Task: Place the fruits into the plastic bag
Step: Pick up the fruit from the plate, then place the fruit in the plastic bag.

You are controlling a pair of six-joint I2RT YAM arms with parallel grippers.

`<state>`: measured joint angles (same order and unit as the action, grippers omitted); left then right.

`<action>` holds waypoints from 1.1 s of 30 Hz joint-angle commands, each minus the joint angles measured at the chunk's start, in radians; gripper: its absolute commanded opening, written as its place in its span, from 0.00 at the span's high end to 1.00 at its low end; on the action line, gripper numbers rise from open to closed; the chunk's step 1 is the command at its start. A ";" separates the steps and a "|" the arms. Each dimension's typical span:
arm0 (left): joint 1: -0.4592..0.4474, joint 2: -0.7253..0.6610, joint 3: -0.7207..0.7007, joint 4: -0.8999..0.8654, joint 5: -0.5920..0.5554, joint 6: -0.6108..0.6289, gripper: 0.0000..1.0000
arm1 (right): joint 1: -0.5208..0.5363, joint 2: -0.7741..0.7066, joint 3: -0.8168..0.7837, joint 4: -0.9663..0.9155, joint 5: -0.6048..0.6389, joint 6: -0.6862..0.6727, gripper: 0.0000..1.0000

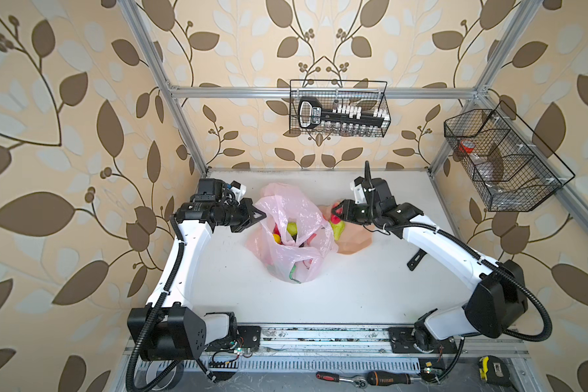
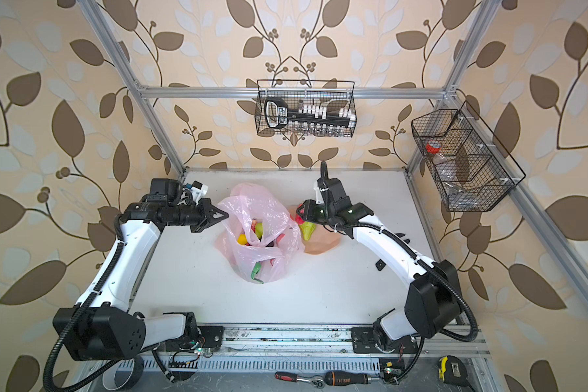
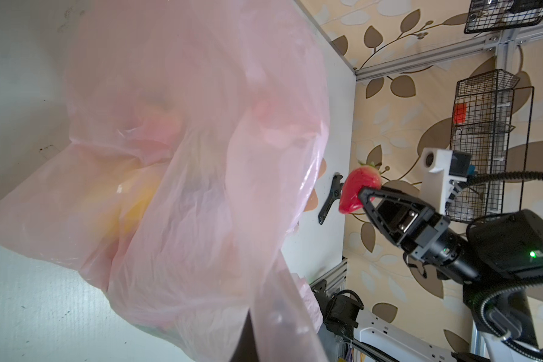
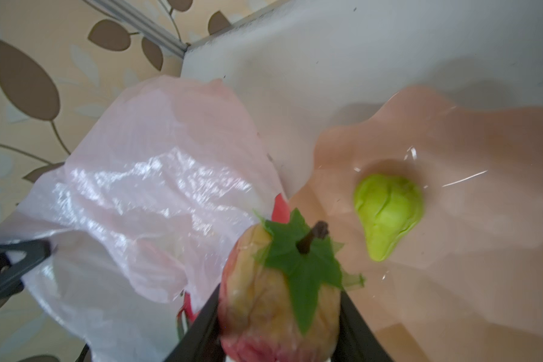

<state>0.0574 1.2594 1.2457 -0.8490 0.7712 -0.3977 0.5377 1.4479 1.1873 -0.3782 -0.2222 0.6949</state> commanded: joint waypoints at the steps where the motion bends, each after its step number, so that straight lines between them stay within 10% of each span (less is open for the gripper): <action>1: -0.010 0.001 0.018 0.013 0.031 -0.004 1.00 | 0.067 -0.049 -0.076 0.072 -0.041 0.097 0.66; 33: -0.010 -0.002 0.012 0.031 0.050 -0.017 1.00 | 0.326 0.346 0.109 0.033 -0.027 0.159 0.60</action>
<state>0.0574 1.2652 1.2457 -0.8337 0.7860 -0.4221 0.8497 1.7641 1.2491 -0.2626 -0.2653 0.8597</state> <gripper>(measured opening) 0.046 0.439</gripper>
